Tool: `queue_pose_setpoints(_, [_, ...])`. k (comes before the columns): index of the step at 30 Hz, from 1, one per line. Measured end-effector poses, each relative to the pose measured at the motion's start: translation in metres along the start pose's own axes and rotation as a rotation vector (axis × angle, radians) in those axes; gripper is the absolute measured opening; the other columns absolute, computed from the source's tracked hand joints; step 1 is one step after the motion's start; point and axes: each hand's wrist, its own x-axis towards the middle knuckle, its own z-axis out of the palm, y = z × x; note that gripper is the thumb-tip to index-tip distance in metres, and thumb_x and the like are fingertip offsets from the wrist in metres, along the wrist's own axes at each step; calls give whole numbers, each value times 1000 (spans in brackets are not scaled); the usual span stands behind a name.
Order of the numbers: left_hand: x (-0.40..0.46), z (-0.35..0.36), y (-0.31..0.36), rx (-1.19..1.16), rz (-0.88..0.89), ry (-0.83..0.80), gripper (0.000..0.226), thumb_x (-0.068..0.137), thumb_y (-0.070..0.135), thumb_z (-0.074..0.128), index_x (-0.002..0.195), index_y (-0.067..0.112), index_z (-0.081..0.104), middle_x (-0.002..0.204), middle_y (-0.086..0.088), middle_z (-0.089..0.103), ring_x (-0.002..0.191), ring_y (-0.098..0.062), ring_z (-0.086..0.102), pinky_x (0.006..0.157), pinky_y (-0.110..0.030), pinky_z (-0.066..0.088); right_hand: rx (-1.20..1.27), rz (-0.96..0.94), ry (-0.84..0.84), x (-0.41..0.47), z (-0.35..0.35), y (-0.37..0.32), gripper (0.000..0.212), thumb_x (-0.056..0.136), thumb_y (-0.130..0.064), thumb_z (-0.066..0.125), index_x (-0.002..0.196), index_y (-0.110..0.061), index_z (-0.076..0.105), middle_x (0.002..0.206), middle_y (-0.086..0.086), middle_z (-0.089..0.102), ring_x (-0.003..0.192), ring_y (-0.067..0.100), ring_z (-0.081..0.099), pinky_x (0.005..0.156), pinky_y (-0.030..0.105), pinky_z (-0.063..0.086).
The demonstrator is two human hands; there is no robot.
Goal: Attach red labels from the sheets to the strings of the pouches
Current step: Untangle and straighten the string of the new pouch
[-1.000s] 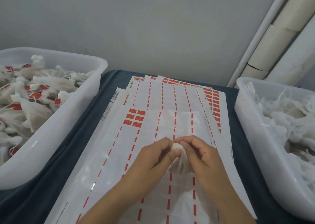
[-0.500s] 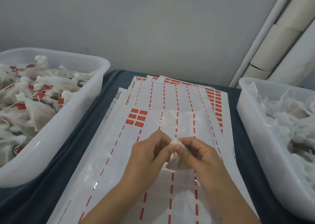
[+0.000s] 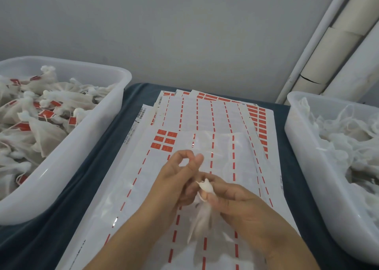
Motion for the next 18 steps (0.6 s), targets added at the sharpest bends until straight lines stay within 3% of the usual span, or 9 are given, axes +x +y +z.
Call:
queue_pose_setpoints(4, [3, -2, 0, -86, -108, -46, 35, 69, 36, 65, 95, 16, 52, 50, 2, 47, 43, -7, 38, 38, -15, 30, 246, -24, 16, 8, 1, 5, 29, 80, -26, 64, 97, -4, 73, 108, 9, 68, 105, 20, 62, 85, 25, 50])
queue_pose_setpoints(8, [5, -9, 2, -88, -165, -142, 39, 67, 36, 66, 101, 20, 54, 60, 1, 51, 57, -9, 49, 48, -16, 43, 539, -86, 36, 12, 6, 11, 31, 69, -28, 80, 86, -2, 73, 93, 12, 68, 90, 23, 67, 84, 37, 53])
queue_pose_setpoints(10, [5, -11, 1, -28, -186, -147, 39, 67, 39, 66, 101, 24, 54, 63, 1, 53, 61, -10, 50, 52, -17, 45, 632, -73, 136, 15, 9, 16, 23, 72, -24, 73, 81, -2, 74, 91, 15, 66, 87, 25, 67, 91, 44, 50])
queue_pose_setpoints(13, [6, -8, -2, 7, -217, -118, 39, 70, 37, 65, 107, 27, 52, 63, 8, 60, 55, -6, 50, 53, -18, 47, 781, -51, 260, 17, 7, 15, 19, 71, -17, 63, 78, -4, 74, 98, 16, 67, 98, 29, 64, 92, 46, 46])
queue_pose_setpoints(16, [7, -4, 0, -427, -284, -47, 45, 71, 22, 71, 114, 22, 57, 86, 2, 71, 49, -8, 46, 38, -16, 37, 659, -84, 354, 15, 1, 10, 20, 74, -19, 59, 76, -9, 76, 98, 8, 71, 99, 21, 64, 88, 40, 48])
queue_pose_setpoints(18, [9, -5, 3, -522, -207, 151, 45, 67, 25, 73, 110, 23, 61, 96, 1, 72, 49, -9, 49, 39, -16, 38, 550, -95, 408, 14, -1, 9, 20, 74, -22, 58, 76, -16, 78, 97, 0, 73, 97, 18, 65, 88, 37, 49])
